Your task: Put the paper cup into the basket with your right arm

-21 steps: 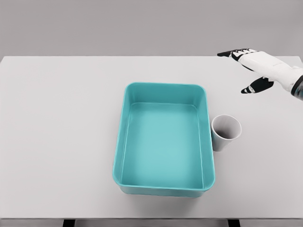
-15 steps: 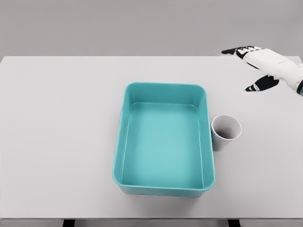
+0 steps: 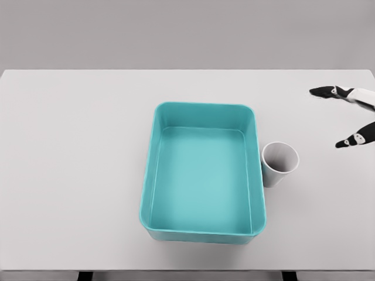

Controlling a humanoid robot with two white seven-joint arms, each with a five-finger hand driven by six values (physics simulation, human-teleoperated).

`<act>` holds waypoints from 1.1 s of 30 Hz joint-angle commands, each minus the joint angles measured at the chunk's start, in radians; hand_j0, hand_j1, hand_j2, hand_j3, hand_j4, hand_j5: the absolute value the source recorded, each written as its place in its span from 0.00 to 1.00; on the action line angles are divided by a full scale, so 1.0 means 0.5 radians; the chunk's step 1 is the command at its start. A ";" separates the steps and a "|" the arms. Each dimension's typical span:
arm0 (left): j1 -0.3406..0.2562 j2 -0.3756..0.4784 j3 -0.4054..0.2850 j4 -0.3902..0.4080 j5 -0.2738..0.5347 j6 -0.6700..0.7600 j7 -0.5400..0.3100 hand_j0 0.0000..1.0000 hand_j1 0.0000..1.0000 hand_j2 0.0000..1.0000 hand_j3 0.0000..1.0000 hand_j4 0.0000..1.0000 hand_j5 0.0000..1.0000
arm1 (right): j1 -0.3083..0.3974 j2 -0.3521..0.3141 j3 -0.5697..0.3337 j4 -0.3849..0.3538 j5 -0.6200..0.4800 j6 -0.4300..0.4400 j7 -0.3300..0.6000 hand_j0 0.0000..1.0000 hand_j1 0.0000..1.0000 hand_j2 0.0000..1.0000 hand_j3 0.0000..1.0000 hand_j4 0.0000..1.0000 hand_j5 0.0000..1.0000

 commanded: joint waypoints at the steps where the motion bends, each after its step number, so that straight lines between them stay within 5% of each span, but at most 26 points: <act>1: 0.000 0.000 0.000 0.000 0.000 0.000 0.000 1.00 1.00 1.00 1.00 1.00 1.00 | 0.021 0.068 -0.008 0.213 -0.219 -0.247 0.016 1.00 1.00 1.00 1.00 1.00 1.00; 7: 0.000 0.000 0.000 0.000 0.000 0.000 0.000 1.00 1.00 1.00 1.00 1.00 1.00 | 0.215 0.089 -0.005 0.213 -0.189 -0.302 0.016 1.00 1.00 1.00 1.00 1.00 1.00; 21: 0.000 0.000 0.000 0.000 0.000 0.000 0.000 1.00 1.00 1.00 1.00 1.00 1.00 | 0.279 0.396 0.035 0.290 -0.173 -0.305 0.016 1.00 1.00 1.00 1.00 1.00 1.00; 33: 0.000 0.000 0.000 0.000 0.000 0.000 0.000 1.00 1.00 1.00 1.00 1.00 1.00 | 0.310 0.442 0.047 0.299 -0.180 -0.339 0.016 1.00 1.00 1.00 1.00 1.00 1.00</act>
